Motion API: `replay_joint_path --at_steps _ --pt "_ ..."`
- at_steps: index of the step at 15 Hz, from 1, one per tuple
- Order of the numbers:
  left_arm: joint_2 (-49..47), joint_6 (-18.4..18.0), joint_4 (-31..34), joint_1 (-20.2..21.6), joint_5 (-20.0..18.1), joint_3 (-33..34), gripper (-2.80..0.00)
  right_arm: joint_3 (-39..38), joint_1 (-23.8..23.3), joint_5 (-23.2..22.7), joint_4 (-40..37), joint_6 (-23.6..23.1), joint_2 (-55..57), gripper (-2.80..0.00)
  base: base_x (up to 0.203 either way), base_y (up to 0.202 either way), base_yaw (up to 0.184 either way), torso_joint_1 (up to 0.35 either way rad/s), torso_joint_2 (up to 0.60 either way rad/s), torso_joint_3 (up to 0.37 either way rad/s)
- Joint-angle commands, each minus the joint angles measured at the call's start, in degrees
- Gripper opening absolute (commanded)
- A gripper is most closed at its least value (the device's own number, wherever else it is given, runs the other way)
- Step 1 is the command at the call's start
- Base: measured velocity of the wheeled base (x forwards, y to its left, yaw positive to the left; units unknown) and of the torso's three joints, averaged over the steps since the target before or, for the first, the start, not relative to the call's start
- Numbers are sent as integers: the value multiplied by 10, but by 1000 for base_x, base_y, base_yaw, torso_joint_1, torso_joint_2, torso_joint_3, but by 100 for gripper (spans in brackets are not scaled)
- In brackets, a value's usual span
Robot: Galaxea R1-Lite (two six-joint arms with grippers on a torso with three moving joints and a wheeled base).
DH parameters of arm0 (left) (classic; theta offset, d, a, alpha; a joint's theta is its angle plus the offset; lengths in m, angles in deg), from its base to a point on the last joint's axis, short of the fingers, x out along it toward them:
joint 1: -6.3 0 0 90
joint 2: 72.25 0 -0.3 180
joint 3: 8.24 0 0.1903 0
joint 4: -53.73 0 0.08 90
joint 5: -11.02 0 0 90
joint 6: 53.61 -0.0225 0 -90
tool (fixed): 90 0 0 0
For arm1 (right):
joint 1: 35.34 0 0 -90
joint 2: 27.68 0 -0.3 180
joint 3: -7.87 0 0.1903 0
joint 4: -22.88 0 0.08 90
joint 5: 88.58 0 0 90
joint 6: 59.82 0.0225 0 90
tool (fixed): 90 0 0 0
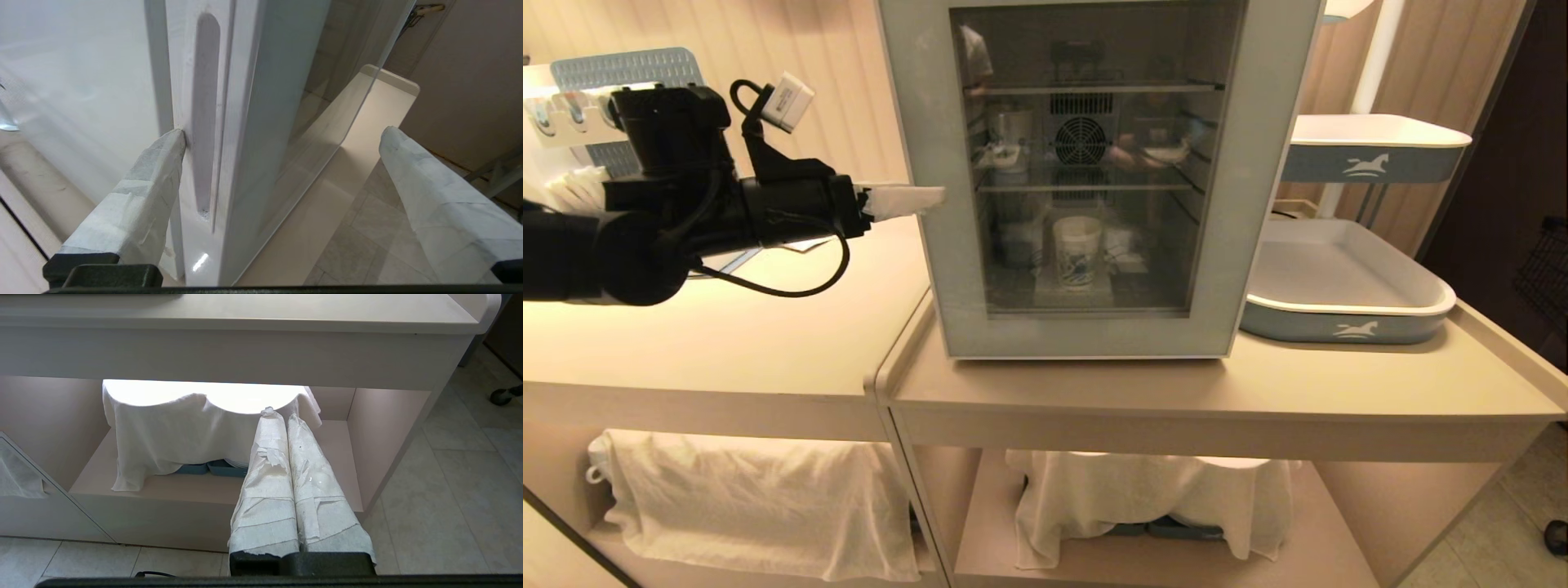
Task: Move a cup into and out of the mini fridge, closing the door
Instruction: Open the freezer door
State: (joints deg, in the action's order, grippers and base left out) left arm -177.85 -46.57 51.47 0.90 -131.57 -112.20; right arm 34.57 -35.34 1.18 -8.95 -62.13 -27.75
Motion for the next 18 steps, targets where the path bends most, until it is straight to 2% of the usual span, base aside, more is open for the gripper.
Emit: replay_joint_path --at_steps 1,3,18 --pt "4 12 -2 -9 -4 0 0 0 0 0 -1 -1 0 -280 0 0 0 0 0 0" --pt "10 27 -2 -13 -3 0 0 0 0 0 -1 -1 0 -280 0 0 0 0 0 0" --pt "57 30 -1 -14 -4 43 0 0 0 0 -1 -1 0 -280 0 0 0 0 0 0"
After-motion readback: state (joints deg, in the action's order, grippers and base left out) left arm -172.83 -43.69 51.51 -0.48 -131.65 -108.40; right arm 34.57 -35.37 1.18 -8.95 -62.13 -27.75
